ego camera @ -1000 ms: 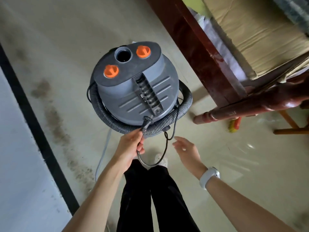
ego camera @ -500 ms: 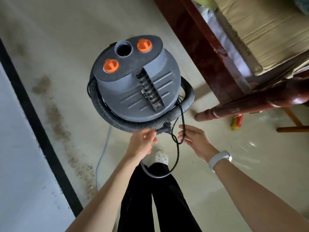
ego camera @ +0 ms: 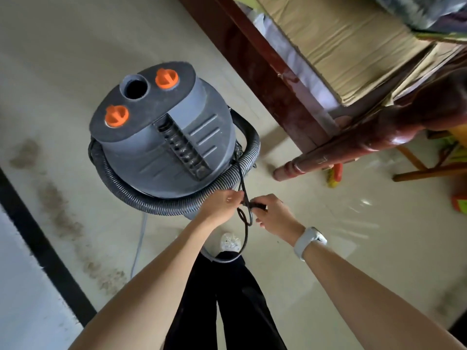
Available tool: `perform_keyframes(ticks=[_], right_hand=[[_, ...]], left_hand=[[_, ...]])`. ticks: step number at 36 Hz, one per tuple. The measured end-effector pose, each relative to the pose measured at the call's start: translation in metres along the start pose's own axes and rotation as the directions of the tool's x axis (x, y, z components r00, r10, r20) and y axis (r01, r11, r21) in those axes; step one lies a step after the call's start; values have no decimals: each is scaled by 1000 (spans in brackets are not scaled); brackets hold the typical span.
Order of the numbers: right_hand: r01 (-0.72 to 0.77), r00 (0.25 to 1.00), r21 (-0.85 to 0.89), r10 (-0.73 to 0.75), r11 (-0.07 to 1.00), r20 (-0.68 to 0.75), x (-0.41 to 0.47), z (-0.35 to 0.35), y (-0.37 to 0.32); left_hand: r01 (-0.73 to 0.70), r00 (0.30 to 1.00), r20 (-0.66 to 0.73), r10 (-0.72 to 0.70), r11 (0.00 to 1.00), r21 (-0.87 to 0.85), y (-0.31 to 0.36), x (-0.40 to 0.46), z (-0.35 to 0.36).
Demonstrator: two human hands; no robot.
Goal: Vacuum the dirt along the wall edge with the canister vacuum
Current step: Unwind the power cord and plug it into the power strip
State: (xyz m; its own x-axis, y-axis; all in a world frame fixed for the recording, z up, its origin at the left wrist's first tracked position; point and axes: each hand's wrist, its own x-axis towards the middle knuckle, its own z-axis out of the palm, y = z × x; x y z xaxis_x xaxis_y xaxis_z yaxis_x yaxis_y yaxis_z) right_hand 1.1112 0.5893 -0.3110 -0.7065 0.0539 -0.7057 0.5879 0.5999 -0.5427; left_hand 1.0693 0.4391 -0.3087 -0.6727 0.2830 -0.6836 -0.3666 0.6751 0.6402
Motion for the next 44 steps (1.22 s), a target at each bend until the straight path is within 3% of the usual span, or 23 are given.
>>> perform_keyframes(ticks=[2, 4, 6, 8, 10, 13, 16, 19, 22, 26, 30, 32, 35, 40, 44], right_hand=[[13, 998, -178, -24, 984, -61, -6, -1, 3], [-47, 997, -214, 33, 976, -67, -13, -3, 8], [-122, 992, -262, 112, 957, -55, -21, -8, 17], [-203, 978, -305, 182, 930, -99, -26, -17, 31], [-329, 938, -209, 294, 921, -185, -29, -28, 47], [-508, 821, 77, 510, 858, -258, -29, -38, 72], [-566, 764, 244, 612, 788, -205, -29, -37, 82], [-550, 834, 194, 548, 813, 66, -31, -27, 80], [-494, 825, 23, 460, 869, 328, -38, -17, 72], [-255, 807, -243, 344, 936, 479, -52, -4, 52], [-16, 860, -289, 160, 957, 484, -69, 14, 29], [38, 880, -211, 68, 977, 471, -75, 22, 19], [29, 930, -28, -17, 999, 366, -77, 33, 6], [153, 962, -43, -139, 987, 234, -80, 68, -35], [207, 977, 58, -209, 977, 39, -85, 111, -89]], left_hand=[[63, 996, 71, -55, 991, -121, 8, 2, 5], [160, 984, 121, -131, 950, -269, 15, 6, 12], [195, 981, 83, -178, 932, -306, 22, 11, 20], [187, 978, -42, -203, 952, -241, 23, 15, 26], [163, 970, -153, -189, 973, -166, 24, 14, 27], [82, 954, -284, -101, 994, -75, 20, 9, 20], [61, 939, -328, -101, 990, -128, 14, 7, 8], [88, 949, -274, -154, 967, -241, 8, 7, -3], [75, 956, -251, -153, 953, -293, -1, 4, -7], [100, 977, -158, -141, 964, -245, -20, -13, -6], [168, 985, 57, -160, 967, -192, -47, -47, -6], [164, 975, 168, -144, 980, -113, -62, -67, -6], [135, 972, 198, -124, 990, -42, -83, -94, -10], [15, 999, -29, -14, 999, 50, -114, -138, -48], [-90, 961, -261, 93, 996, 21, -137, -172, -93]])
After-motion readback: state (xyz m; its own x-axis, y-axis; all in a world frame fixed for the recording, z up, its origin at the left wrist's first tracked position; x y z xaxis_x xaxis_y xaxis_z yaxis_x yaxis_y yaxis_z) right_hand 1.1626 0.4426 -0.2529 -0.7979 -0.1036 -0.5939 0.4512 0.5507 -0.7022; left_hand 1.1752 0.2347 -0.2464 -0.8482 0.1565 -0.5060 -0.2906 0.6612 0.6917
